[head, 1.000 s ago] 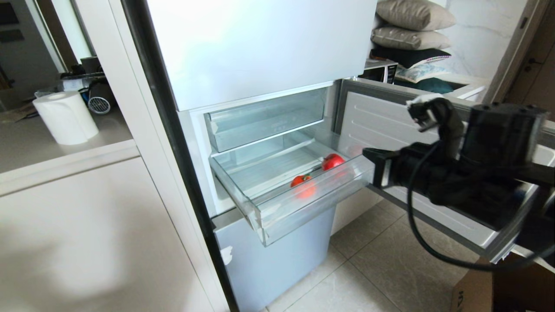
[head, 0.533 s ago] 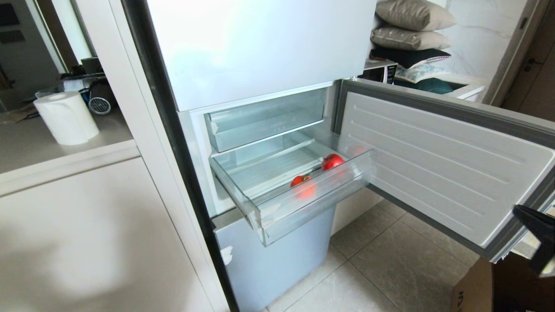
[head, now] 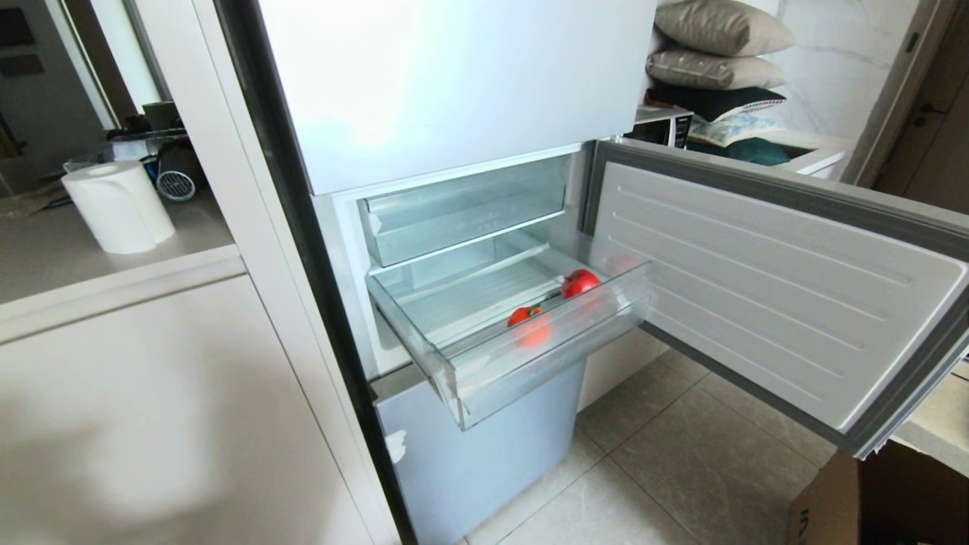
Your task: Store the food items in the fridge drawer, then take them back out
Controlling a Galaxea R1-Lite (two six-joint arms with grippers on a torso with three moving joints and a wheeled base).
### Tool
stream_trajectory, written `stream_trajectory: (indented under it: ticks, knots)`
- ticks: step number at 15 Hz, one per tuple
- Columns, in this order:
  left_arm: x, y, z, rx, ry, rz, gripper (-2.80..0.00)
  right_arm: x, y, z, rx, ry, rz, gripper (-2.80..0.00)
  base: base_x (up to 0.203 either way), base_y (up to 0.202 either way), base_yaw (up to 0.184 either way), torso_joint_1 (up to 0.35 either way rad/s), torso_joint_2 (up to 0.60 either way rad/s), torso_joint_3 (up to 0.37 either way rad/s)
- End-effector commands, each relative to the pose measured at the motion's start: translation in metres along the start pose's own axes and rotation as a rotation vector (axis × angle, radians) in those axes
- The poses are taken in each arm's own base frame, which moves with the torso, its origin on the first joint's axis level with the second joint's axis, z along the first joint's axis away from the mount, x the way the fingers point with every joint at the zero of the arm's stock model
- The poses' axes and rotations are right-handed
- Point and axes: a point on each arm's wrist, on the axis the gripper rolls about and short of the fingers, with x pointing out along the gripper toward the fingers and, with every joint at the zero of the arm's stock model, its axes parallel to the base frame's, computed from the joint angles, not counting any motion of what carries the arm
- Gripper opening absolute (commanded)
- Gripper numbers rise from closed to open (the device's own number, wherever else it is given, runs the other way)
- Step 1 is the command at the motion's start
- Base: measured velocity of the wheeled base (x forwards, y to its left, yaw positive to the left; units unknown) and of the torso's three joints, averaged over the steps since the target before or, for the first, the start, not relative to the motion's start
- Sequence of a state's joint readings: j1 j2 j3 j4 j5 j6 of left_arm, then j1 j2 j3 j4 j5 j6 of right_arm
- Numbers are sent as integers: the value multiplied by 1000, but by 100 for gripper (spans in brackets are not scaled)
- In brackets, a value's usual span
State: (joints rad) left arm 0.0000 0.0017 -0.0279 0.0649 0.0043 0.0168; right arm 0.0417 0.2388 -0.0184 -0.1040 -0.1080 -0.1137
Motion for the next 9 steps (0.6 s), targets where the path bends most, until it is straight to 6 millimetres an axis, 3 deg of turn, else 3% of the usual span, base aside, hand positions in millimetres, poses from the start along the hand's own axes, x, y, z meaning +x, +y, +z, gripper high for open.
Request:
stream_trajectory:
  ticks: [1, 9]
  knots:
    - [0, 0, 0, 0, 4, 0, -280, -17, 3, -16, 7, -134, 51, -280, 0, 0, 0, 0, 0, 0]
    - [0, 0, 0, -1, 0, 0, -280, -18, 5, -21, 18, -126, 82, -280, 0, 0, 0, 0, 0, 0]
